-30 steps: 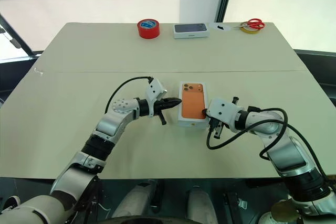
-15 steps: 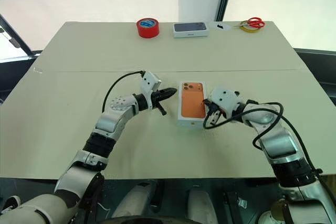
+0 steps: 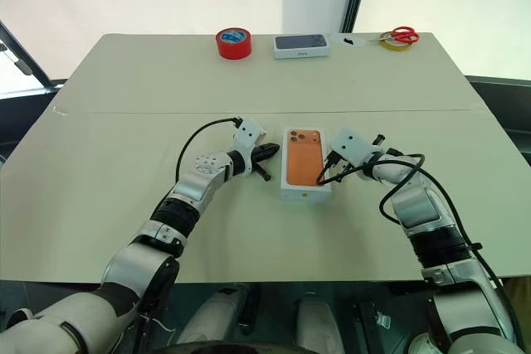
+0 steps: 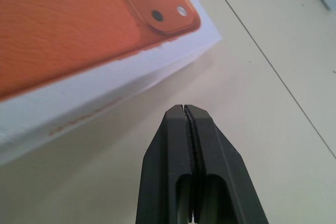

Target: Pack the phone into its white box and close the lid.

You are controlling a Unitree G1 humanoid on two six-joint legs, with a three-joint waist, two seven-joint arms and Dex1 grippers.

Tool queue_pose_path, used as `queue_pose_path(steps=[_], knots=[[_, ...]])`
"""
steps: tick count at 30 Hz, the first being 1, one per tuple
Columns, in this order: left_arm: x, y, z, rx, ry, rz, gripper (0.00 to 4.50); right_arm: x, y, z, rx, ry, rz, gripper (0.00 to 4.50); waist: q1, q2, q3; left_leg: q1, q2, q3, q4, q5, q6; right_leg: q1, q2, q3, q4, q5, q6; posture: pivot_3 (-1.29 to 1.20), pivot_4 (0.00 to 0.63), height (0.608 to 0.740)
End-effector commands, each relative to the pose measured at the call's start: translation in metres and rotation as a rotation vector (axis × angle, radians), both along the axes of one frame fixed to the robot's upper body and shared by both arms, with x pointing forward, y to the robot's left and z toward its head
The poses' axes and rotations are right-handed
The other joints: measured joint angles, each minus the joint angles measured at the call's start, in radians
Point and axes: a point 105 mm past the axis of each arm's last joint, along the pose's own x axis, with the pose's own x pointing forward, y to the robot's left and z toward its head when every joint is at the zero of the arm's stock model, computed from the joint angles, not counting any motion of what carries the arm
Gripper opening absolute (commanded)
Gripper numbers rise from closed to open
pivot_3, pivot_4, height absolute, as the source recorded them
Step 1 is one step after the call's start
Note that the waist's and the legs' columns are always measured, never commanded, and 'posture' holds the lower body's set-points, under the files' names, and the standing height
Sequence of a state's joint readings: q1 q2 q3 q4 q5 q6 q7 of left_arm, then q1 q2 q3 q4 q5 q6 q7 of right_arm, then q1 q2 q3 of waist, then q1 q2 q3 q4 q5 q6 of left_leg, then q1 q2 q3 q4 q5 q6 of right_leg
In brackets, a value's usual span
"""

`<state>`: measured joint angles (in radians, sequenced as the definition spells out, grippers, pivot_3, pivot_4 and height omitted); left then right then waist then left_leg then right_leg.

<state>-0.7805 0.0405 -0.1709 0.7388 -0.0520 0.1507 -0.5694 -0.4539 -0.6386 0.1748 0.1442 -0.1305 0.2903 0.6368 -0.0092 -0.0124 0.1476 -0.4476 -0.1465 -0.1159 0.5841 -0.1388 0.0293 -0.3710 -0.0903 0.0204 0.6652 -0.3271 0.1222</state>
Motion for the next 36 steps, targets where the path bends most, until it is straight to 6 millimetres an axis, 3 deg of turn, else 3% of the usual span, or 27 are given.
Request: queue_pose_path(steps=[1,8,21,27,32,36], knots=[[-0.001,-0.008,0.011,-0.011,-0.042,-0.047,0.0,-0.001,0.011,0.014,0.023,-0.042,0.05,0.01,0.0,0.0,0.0,0.0,0.0,0.0,0.0,0.0,0.0,0.0,0.0,0.0,0.0,0.0,0.0,0.0,0.15,0.736],[-0.009,-0.014,0.017,-0.008,-0.072,-0.103,0.0,-0.007,0.013,0.016,0.027,-0.035,0.062,0.01,-0.001,0.0,0.0,0.0,0.0,0.0,0.0,0.0,0.0,0.0,0.0,0.0,0.0,0.0,0.0,0.0,0.15,0.736],[-0.016,-0.005,0.008,0.025,-0.07,-0.111,0.0,-0.013,0.011,0.011,-0.012,-0.015,0.078,0.01,-0.001,0.0,0.0,0.0,0.0,0.0,-0.001,0.0,0.0,-0.001,0.0,0.0,0.0,0.0,0.0,0.0,0.15,0.736],[-0.015,0.009,0.009,0.031,-0.074,-0.081,0.0,-0.015,-0.007,0.008,-0.094,-0.006,0.057,0.01,-0.001,0.0,0.0,0.0,0.0,0.0,-0.001,0.0,0.0,-0.001,0.0,0.0,0.0,0.0,0.0,0.0,0.15,0.736],[-0.018,0.021,0.04,-0.035,-0.125,-0.117,0.0,-0.02,-0.037,0.024,-0.112,-0.006,0.007,0.01,0.0,0.001,0.001,0.0,0.0,0.0,-0.001,0.0,0.0,-0.001,0.0,0.0,0.0,0.0,0.0,0.0,0.15,0.736],[-0.024,0.025,0.076,-0.117,-0.178,-0.187,0.0,-0.03,-0.046,0.039,-0.078,-0.011,0.034,0.01,0.0,0.001,0.001,-0.001,0.0,0.0,-0.001,0.0,0.0,-0.001,0.0,0.0,-0.001,0.0,0.0,0.0,0.15,0.736]])
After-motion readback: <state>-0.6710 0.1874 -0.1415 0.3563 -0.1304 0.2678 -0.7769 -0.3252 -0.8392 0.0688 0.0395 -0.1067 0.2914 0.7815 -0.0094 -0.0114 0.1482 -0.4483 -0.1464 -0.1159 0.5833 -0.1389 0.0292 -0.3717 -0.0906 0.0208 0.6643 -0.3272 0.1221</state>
